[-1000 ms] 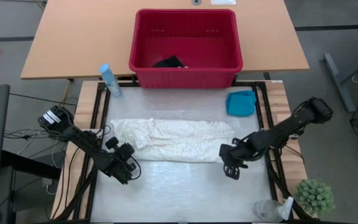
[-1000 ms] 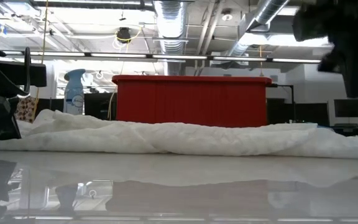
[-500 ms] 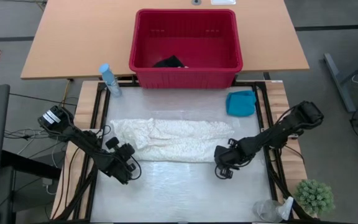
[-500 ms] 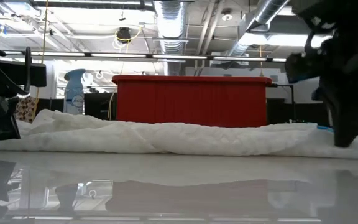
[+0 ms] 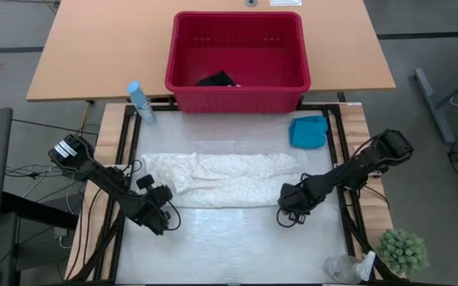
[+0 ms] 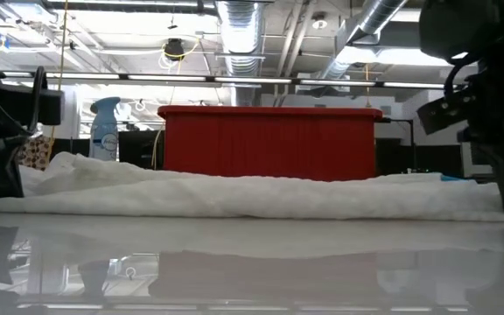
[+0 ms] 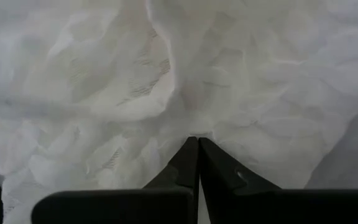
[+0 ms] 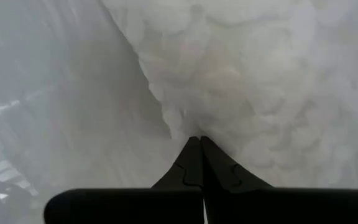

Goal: Fold laundry
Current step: Fold the white blouse

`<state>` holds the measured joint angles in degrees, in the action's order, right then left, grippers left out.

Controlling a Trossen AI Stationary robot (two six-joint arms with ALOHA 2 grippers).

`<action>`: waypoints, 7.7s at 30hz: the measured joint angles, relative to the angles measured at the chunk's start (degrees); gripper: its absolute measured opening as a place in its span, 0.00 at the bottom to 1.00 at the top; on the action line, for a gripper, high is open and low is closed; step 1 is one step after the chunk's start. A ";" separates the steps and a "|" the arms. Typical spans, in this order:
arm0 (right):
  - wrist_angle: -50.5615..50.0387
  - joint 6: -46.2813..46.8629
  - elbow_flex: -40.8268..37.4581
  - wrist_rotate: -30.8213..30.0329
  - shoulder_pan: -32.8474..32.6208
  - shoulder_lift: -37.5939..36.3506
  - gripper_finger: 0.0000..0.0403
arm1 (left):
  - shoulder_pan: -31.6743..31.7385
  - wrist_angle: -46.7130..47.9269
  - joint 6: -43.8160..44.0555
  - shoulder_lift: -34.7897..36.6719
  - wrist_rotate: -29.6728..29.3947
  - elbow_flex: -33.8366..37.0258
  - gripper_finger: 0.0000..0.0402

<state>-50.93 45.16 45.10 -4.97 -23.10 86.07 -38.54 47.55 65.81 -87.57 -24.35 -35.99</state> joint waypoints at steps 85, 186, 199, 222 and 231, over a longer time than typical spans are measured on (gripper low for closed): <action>29.73 -23.18 5.69 0.84 18.61 5.28 0.10 | 1.40 37.72 7.37 14.76 -20.97 -39.57 0.01; 28.07 -59.61 74.53 -3.59 21.21 54.62 0.05 | 0.83 40.38 15.59 33.64 -7.11 -13.39 0.25; 28.10 -59.14 74.53 -1.00 22.37 54.44 0.05 | -4.06 23.75 5.11 39.52 -4.32 -4.09 0.46; 26.72 -66.00 74.52 0.17 22.81 52.87 0.05 | 9.93 11.57 -9.89 29.00 2.62 -3.89 0.42; 25.19 -66.41 74.51 1.36 24.29 52.30 0.05 | 10.75 15.56 -0.76 32.07 1.82 0.72 0.40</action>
<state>-25.74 -21.25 119.61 -3.61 1.19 138.37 -27.79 63.11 65.05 -55.50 -22.53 -35.27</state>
